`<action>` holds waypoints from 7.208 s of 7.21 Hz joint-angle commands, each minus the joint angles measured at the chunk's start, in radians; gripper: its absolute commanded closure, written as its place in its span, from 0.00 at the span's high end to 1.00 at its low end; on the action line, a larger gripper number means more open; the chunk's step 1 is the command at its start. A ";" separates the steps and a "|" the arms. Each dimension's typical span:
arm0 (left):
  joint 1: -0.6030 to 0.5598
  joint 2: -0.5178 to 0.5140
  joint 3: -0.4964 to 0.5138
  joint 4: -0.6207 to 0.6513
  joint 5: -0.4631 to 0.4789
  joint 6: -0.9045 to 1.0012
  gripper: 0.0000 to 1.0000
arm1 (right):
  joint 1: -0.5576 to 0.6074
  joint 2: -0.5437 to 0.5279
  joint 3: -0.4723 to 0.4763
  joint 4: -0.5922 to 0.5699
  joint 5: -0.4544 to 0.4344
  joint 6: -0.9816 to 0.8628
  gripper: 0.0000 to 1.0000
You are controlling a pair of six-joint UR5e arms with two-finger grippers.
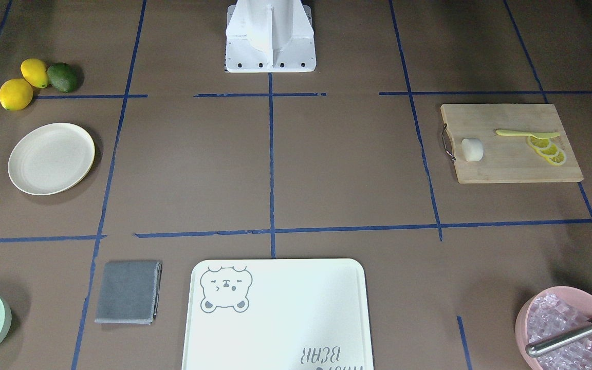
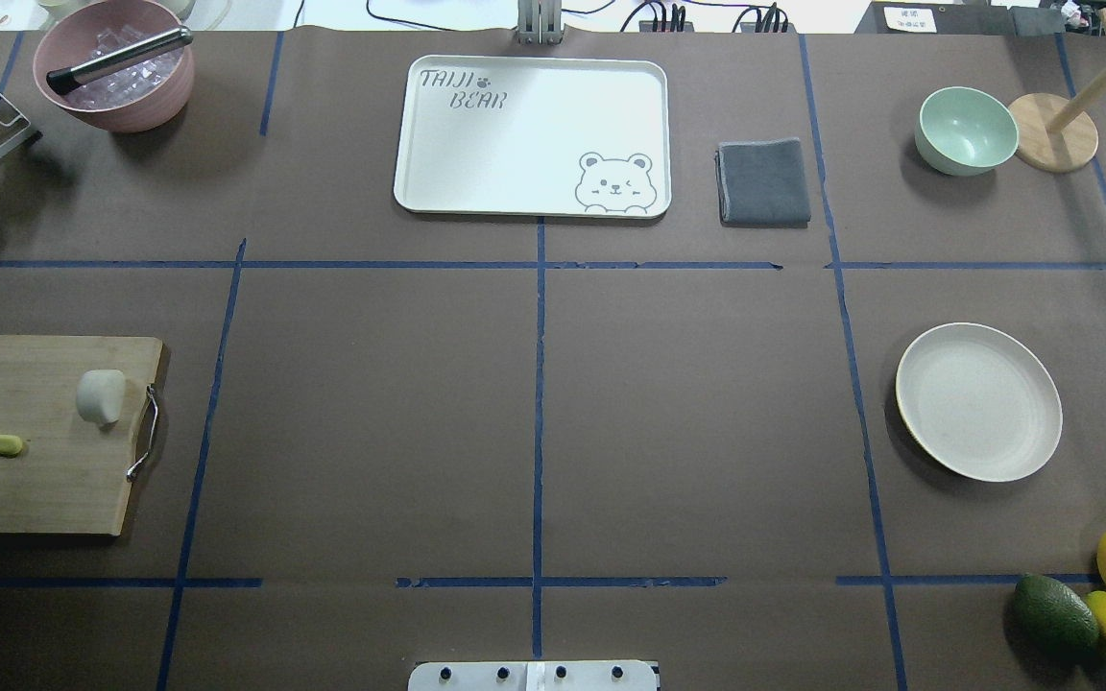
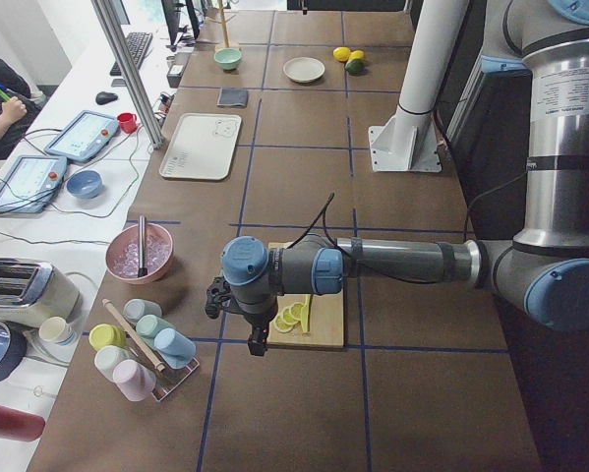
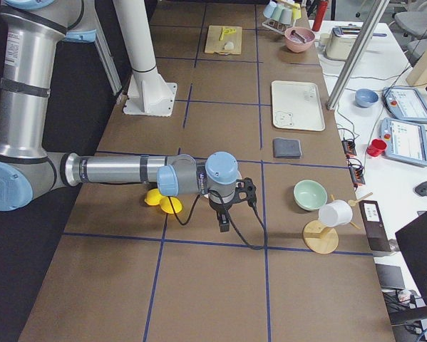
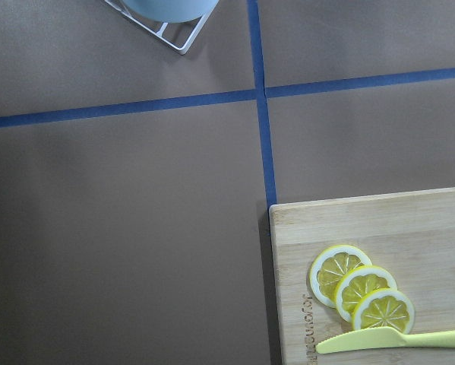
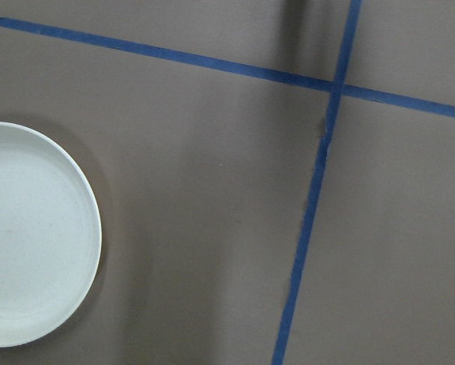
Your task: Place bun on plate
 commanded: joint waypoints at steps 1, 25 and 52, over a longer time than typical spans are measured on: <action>0.001 0.000 0.000 -0.001 0.000 0.000 1.00 | -0.146 0.001 -0.105 0.303 -0.006 0.295 1.00; 0.046 0.005 0.006 0.000 -0.002 0.000 1.00 | -0.919 0.677 -0.293 0.660 -0.483 1.362 0.04; 0.526 -0.015 -0.063 -0.566 0.140 -0.808 1.00 | 0.105 -0.007 0.097 -0.321 -0.080 -0.196 1.00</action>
